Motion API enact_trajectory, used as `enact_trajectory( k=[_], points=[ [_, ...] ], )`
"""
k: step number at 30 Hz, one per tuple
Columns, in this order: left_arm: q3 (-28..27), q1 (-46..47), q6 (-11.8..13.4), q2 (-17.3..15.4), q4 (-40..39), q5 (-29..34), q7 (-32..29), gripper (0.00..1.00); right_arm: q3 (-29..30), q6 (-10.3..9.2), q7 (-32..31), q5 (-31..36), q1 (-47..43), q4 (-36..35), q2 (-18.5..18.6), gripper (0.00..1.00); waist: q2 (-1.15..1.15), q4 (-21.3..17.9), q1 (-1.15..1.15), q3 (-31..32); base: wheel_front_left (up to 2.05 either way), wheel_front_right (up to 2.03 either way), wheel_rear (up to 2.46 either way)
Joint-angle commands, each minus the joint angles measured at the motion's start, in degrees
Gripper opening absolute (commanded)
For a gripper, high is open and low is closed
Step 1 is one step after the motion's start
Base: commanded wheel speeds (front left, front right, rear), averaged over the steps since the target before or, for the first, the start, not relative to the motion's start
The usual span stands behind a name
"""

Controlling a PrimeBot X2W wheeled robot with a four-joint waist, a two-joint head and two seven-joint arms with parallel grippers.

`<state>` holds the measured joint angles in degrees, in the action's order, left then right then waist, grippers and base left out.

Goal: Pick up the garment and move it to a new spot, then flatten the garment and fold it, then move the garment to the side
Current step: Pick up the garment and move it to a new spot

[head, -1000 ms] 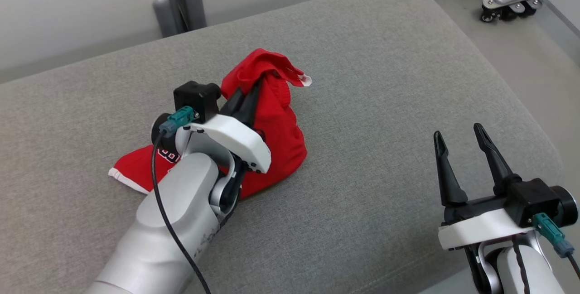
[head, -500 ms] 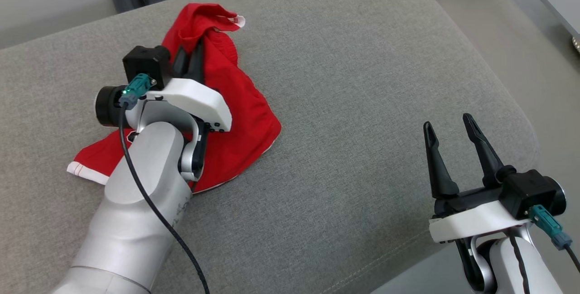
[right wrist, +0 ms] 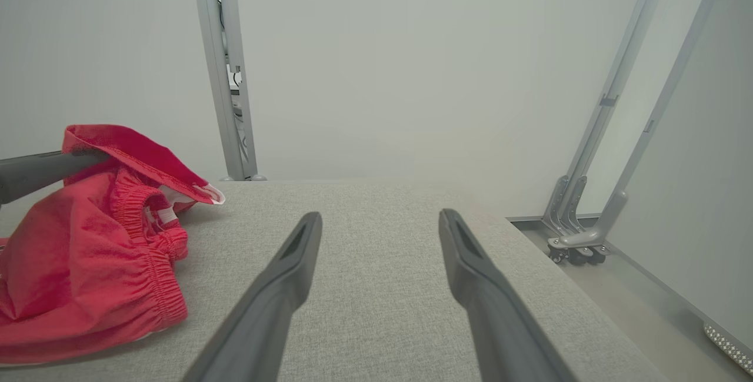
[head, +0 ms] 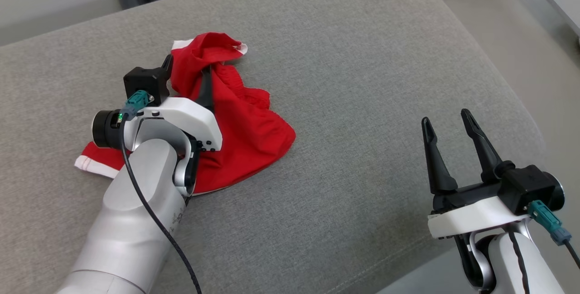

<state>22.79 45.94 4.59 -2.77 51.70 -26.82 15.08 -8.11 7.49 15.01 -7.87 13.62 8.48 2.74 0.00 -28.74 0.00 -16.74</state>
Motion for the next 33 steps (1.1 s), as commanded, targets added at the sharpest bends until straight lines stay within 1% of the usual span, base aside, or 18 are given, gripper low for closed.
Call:
enact_trajectory(
  k=[1, 5, 7, 8, 15, 18, 24, 26, 27, 28, 31, 33],
  points=[
    [-0.13, 0.30, -0.24, -0.23, -0.89, -0.59, 0.10, 1.00, 0.55, 0.01, 0.29, 0.52, 0.09, 0.27, 0.28, 1.00, 0.00, 1.19, 0.00, 1.07, 0.00, 0.00, 0.00],
    [-0.98, -1.42, -0.35, -0.24, -3.43, -1.09, 0.10, 1.00, 1.49, 0.01, 0.29, 1.48, -0.80, 0.41, 0.28, 1.00, 0.00, 3.64, 0.00, 3.28, 0.00, 0.00, 0.00],
    [-1.80, -2.27, -0.28, -0.25, -4.97, -0.24, 0.10, 1.00, 1.75, 0.01, 0.29, 1.98, -1.16, 0.35, 0.29, 1.00, 0.00, 5.10, 0.00, 4.49, 0.00, 0.00, 0.00],
    [-1.80, -2.27, -0.28, -0.25, -4.97, -0.24, 0.10, 1.00, 1.75, 0.01, 0.29, 1.98, -1.16, 0.35, 0.29, 1.00, 0.00, 5.10, 0.00, 4.49, 0.00, 0.00, 0.00],
    [-6.10, -8.55, -1.62, -0.45, -11.31, 3.40, 0.09, 1.00, 2.29, 0.01, 0.29, 3.49, -2.95, 0.48, 0.31, 1.00, 0.00, 10.03, 0.00, 8.98, 0.00, 0.00, 0.00],
    [-7.86, -13.21, -2.09, -0.69, -15.00, 5.39, 0.09, 1.00, 2.84, 0.01, 0.29, 2.14, -3.90, 0.37, 0.30, 1.00, 0.00, 11.75, 0.00, 10.76, 0.00, 0.00, 0.00],
    [-12.76, -24.92, -2.07, -0.81, -23.90, 8.90, 0.09, 1.00, 2.52, 0.01, 0.29, 4.24, -5.16, 0.77, 0.83, 1.00, 0.00, 13.96, 0.00, 13.57, 0.00, 0.00, 0.00],
    [-14.53, -29.09, -2.32, -0.66, -26.74, 9.29, 0.09, 1.00, 2.44, 0.01, 0.29, 4.56, -5.68, 0.81, 0.81, 1.00, 0.00, 14.51, 0.00, 14.16, 0.00, 0.00, 0.00],
    [-15.50, -32.66, -2.64, -0.45, -29.61, 10.54, 0.09, 1.00, 2.24, 0.01, 0.29, 4.89, -6.22, 0.91, 1.10, 1.00, 0.00, 15.07, 0.00, 14.58, 0.00, 0.00, 0.00],
    [-15.96, -34.50, -2.61, -0.38, -30.84, 10.97, 0.09, 1.00, 2.29, 0.01, 0.29, 4.96, -6.55, 0.91, 1.20, 1.00, 0.00, 15.34, 0.00, 14.77, 0.00, 0.00, 0.00],
    [-16.99, -39.12, -3.07, -0.27, -33.26, 11.11, 0.09, 1.00, 2.47, 0.01, 0.29, 5.07, -7.45, 1.06, 1.36, 1.00, 0.00, 16.04, 0.00, 15.20, 0.00, 0.00, 0.00],
    [-16.79, -40.71, -3.16, -0.21, -34.26, 9.94, 0.09, 1.00, 2.66, 0.01, 0.29, 5.03, -7.84, 1.10, 1.41, 1.00, 0.00, 16.37, 0.00, 15.31, 0.00, 0.00, 0.00]
  ],
)
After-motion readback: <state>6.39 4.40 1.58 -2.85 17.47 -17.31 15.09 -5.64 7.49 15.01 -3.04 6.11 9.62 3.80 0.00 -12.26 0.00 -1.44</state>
